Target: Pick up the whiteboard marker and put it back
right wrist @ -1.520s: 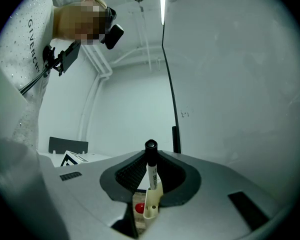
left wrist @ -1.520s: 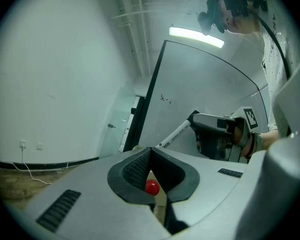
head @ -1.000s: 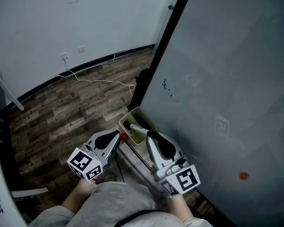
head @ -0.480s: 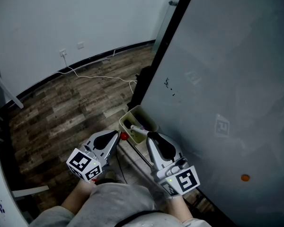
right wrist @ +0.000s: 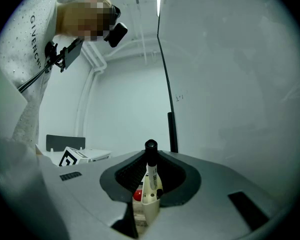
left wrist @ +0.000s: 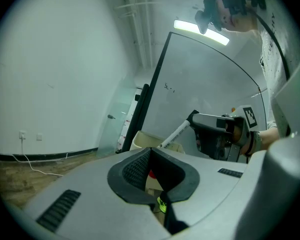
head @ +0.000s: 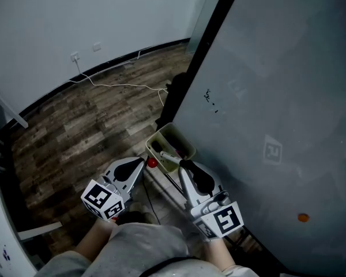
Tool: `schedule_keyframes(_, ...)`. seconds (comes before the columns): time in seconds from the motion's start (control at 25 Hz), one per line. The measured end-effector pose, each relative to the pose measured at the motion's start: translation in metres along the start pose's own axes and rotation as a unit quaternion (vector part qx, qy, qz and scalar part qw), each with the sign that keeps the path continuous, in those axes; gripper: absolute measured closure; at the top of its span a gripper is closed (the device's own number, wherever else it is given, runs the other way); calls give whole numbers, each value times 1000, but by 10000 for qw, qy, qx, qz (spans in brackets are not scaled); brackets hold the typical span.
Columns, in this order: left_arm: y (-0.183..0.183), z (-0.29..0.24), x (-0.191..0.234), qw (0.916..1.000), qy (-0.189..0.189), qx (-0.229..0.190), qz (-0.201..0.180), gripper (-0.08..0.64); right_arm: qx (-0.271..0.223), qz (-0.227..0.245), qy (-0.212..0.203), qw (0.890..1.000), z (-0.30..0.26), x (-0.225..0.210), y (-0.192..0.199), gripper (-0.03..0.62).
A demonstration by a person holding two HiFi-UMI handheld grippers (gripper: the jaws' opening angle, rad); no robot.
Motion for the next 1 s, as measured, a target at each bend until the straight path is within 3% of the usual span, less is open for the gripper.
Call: schedule_keyframes(1.0,19,-7,16,9995,-26,215,247,545,171,-166,7,9997,-12,-2,22,517)
Point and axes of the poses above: the fingertips, and each gripper's own axes: z backward along the fingers, x to its left, y out of its underside, the point moved 10 cm from there along z, backward along the fingers, and after that the axes turned 4 degrees about z, right-handed, at the moved point
